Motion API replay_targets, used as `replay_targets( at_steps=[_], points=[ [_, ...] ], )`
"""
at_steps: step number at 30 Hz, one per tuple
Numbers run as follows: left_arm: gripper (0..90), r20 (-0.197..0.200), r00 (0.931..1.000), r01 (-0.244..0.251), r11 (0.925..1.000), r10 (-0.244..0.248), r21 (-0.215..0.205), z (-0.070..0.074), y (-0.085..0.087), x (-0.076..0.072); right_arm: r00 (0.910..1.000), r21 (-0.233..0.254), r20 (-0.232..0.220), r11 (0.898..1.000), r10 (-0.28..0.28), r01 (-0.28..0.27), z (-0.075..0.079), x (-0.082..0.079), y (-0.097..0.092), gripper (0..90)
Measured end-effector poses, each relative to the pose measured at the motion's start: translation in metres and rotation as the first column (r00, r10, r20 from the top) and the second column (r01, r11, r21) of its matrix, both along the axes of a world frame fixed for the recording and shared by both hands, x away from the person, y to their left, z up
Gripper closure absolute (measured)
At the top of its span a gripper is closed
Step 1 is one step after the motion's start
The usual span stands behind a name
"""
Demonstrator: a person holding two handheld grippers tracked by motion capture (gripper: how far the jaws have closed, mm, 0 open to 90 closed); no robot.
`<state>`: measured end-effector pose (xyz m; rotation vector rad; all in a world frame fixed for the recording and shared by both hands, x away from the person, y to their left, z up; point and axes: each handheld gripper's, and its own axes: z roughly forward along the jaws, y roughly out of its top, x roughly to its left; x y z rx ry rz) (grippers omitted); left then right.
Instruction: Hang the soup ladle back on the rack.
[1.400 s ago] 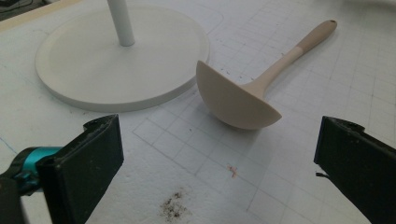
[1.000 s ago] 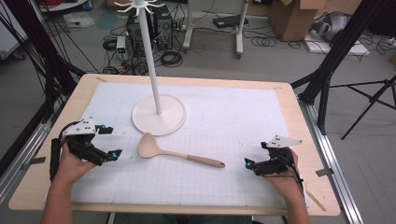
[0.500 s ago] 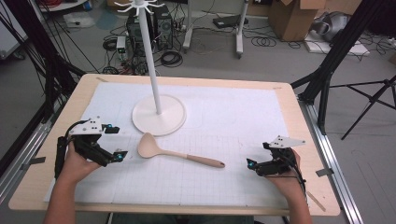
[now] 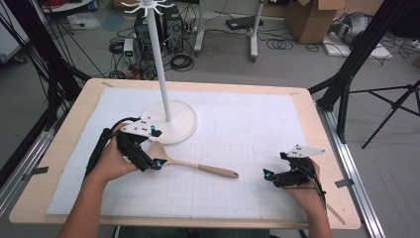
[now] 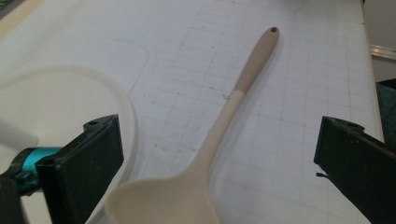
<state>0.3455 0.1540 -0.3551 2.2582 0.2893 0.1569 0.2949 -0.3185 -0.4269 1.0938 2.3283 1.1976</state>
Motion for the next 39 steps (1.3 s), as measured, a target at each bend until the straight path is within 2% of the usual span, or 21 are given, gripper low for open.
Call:
replay_targets(
  at_steps=[5, 9, 12, 15, 20, 26, 28, 30, 32, 37, 39],
  points=[
    [1.7, -0.015, 0.9988, 0.048, 0.9972, -0.047, 0.057, -0.007, -0.033, 0.005, 1.0000, 0.004, -0.003, 1.000, 0.005, -0.005, 0.000, 0.000, 0.000, 2.8],
    [1.7, -0.034, 0.9947, 0.100, 0.9893, -0.097, 0.107, -0.014, -0.056, 0.007, 1.0000, 0.007, 0.002, 1.000, 0.005, -0.005, 0.000, 0.001, 0.000, 2.8],
    [1.7, -0.054, 0.9920, 0.120, 0.9860, -0.114, 0.116, -0.021, -0.071, 0.008, 1.0000, 0.011, 0.002, 1.000, 0.006, -0.006, 0.000, 0.000, -0.001, 2.8],
    [3.9, -0.069, 0.9905, 0.128, 0.9808, -0.119, 0.147, -0.028, -0.082, 0.011, 1.0000, 0.012, -0.002, 1.000, 0.005, -0.005, 0.000, 0.000, -0.001, 2.8],
    [8.9, -0.099, 0.9848, 0.158, 0.9730, -0.143, 0.168, -0.037, -0.095, 0.013, 1.0000, 0.007, -0.002, 1.000, 0.007, -0.007, -0.001, 0.001, 0.001, 2.9],
    [13.4, -0.118, 0.9817, 0.173, 0.9581, -0.149, 0.228, -0.049, -0.110, 0.016, 0.9999, 0.001, -0.012, 1.000, 0.008, -0.008, -0.004, 0.002, 0.003, 2.9],
    [18.7, -0.123, 0.9804, 0.180, 0.9509, -0.153, 0.251, -0.053, -0.113, 0.017, 0.9999, 0.000, -0.013, 1.000, 0.010, -0.010, -0.004, 0.002, 0.003, 2.9],
    [22.2, -0.124, 0.9805, 0.180, 0.9498, -0.152, 0.256, -0.055, -0.115, 0.018, 0.9999, 0.002, -0.010, 1.000, 0.010, -0.010, -0.004, 0.002, 0.002, 2.9],
    [27.3, -0.129, 0.9787, 0.190, 0.9437, -0.160, 0.271, -0.056, -0.115, 0.019, 0.9999, 0.001, -0.008, 1.000, 0.006, -0.006, -0.003, 0.002, 0.002, 2.9],
    [38.9, -0.147, 0.9765, 0.194, 0.9396, -0.158, 0.282, -0.059, -0.115, 0.020, 0.9999, -0.004, -0.012, 1.000, 0.009, -0.009, -0.005, 0.003, 0.002, 2.9],
    [42.2, -0.156, 0.9747, 0.201, 0.9348, -0.160, 0.293, -0.060, -0.116, 0.021, 0.9999, -0.004, -0.011, 1.000, 0.009, -0.009, -0.005, 0.003, 0.002, 2.9]
  ],
)
